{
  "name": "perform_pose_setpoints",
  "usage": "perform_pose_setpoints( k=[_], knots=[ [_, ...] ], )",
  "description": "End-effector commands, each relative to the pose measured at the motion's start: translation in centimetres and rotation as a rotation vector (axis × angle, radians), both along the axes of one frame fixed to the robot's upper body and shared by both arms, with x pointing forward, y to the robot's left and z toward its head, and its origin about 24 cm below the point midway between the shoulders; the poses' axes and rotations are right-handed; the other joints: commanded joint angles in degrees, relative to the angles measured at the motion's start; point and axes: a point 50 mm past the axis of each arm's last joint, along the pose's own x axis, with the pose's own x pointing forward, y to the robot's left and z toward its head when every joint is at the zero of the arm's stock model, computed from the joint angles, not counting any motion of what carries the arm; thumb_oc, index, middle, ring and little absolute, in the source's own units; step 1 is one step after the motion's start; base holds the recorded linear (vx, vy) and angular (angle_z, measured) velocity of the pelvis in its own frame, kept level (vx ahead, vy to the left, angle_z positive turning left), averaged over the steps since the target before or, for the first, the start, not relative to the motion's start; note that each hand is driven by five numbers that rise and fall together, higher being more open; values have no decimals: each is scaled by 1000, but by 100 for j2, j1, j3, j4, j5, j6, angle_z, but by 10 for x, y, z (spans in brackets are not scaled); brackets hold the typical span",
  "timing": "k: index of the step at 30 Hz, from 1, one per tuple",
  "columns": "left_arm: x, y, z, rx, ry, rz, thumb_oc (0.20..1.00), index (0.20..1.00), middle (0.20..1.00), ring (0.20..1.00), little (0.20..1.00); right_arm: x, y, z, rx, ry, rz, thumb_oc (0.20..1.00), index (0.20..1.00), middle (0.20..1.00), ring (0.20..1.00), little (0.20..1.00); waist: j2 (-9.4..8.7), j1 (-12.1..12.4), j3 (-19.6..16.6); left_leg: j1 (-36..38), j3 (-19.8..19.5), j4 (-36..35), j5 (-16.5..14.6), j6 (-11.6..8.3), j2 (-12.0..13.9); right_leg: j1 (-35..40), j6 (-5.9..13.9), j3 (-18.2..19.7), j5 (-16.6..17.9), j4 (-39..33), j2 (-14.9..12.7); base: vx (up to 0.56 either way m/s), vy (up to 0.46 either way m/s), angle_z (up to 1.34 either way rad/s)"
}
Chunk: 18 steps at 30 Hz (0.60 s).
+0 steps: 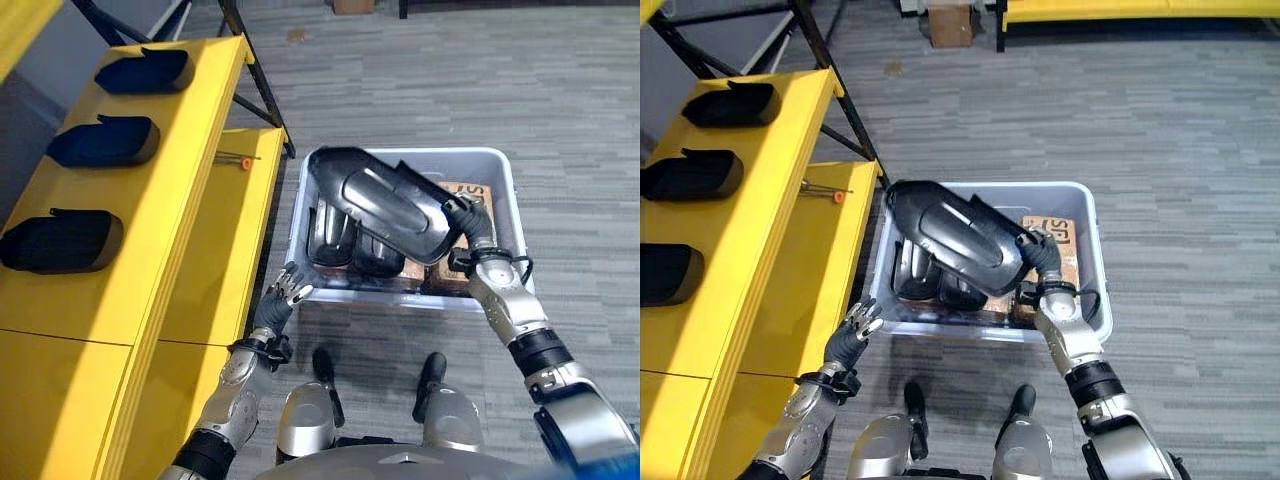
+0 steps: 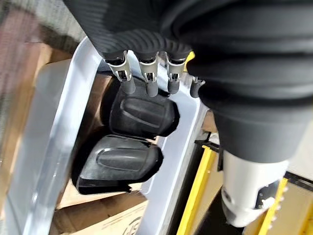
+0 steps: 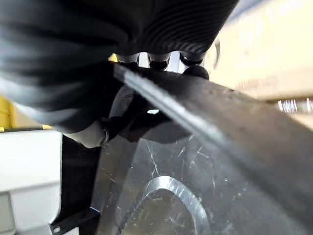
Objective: Move parts from the plastic box to the shelf.
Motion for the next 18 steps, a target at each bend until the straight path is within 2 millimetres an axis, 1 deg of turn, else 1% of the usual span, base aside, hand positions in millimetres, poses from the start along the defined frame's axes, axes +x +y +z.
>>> perform_pose_setpoints(
  k=[1, 2, 3, 4, 6, 7, 9, 10, 11, 15, 16, 17, 18],
  knots=[
    [-2, 8, 10, 31, -74, 39, 1000, 1000, 1000, 1000, 1000, 4, 24, 40, 149, -168, 136, 200, 200, 200, 200, 200, -252, 92, -131, -9, 24, 421, -221, -195, 450, 227, -101, -171, -552, 363, -148, 0, 0, 0],
    [-5, 11, 9, 30, -72, 66, 1000, 1000, 1000, 1000, 1000, -2, 40, 35, 190, -137, 215, 200, 200, 200, 200, 200, -259, 141, -173, -9, -12, 428, -199, -204, 445, 285, -111, -202, -566, 344, -148, 0, 0, 0],
    [-6, 12, 9, 28, -73, 79, 1000, 1000, 1000, 1000, 1000, -5, 46, 33, 200, -129, 249, 200, 200, 200, 200, 200, -262, 164, -190, -11, -28, 432, -192, -208, 443, 305, -111, -218, -565, 331, -149, -21, 48, 5],
    [-9, 12, 9, 25, -72, 91, 1000, 1000, 1000, 1000, 1000, -10, 60, 29, 227, -105, 306, 200, 200, 200, 200, 200, -267, 233, -226, -19, -81, 431, -171, -216, 431, 356, -113, -264, -563, 297, -156, -26, 39, 6],
    [-11, 9, 7, -7, -54, 52, 1000, 1000, 1000, 1000, 1000, -15, 74, 25, 264, -59, 362, 200, 200, 200, 200, 200, -262, 312, -256, -52, -158, 454, -155, -224, 415, 410, -113, -318, -564, 260, -170, -42, 70, 11],
    [-12, 7, 8, -16, -56, 36, 1000, 1000, 1000, 1000, 1000, -17, 84, 23, 285, -30, 392, 200, 200, 200, 200, 200, -245, 389, -267, -101, -222, 511, -165, -209, 390, 423, -114, -363, -574, 287, -194, -57, 96, 20],
    [-11, 8, 12, 15, -82, 39, 1000, 1000, 1000, 1000, 1000, -19, 95, 23, 292, -15, 433, 200, 200, 200, 200, 200, -219, 511, -266, -177, -343, 581, -187, -186, 346, 424, -118, -442, -622, 388, -235, -58, 116, 26],
    [-9, 10, 17, 45, -103, 38, 1000, 1000, 1000, 1000, 1000, -21, 104, 23, 301, -5, 462, 200, 200, 200, 200, 200, -214, 628, -269, -230, -443, 632, -208, -162, 294, 432, -118, -519, -658, 462, -253, -49, 104, 25],
    [-8, 10, 18, 50, -108, 38, 1000, 1000, 1000, 1000, 1000, -21, 105, 24, 303, -6, 465, 200, 200, 200, 200, 200, -216, 645, -268, -239, -458, 642, -211, -159, 286, 432, -117, -532, -662, 471, -257, -67, 94, 30],
    [-5, 16, 23, 50, -102, 66, 1000, 1000, 1000, 1000, 1000, -22, 120, 27, 317, 19, 504, 200, 200, 200, 200, 200, -227, 932, -234, -393, -709, 764, -261, -113, 173, 462, -86, -727, -684, 551, -301, -106, 101, 44],
    [-8, 15, 20, 66, -86, 21, 1000, 1000, 1000, 1000, 1000, -22, 128, 27, 317, 33, 505, 200, 200, 200, 200, 200, -244, 1167, -255, -436, -864, 739, -267, -55, 41, 576, 10, -917, -591, 445, -328, -130, 217, 71],
    [-11, 15, 17, 88, -83, -14, 1000, 1000, 1000, 1000, 1000, -21, 130, 26, 336, 47, 498, 200, 200, 200, 200, 200, -265, 1307, -260, -472, -935, 737, -300, -8, -64, 649, 92, -1040, -481, 351, -390, -144, 272, 74],
    [-12, 15, 16, 94, -84, -30, 1000, 1000, 1000, 1000, 1000, -19, 132, 27, 339, 54, 497, 200, 200, 200, 200, 200, -285, 1395, -249, -494, -963, 757, -345, 37, -145, 699, 149, -1109, -373, 280, -450, -124, 296, 57]
  ],
)
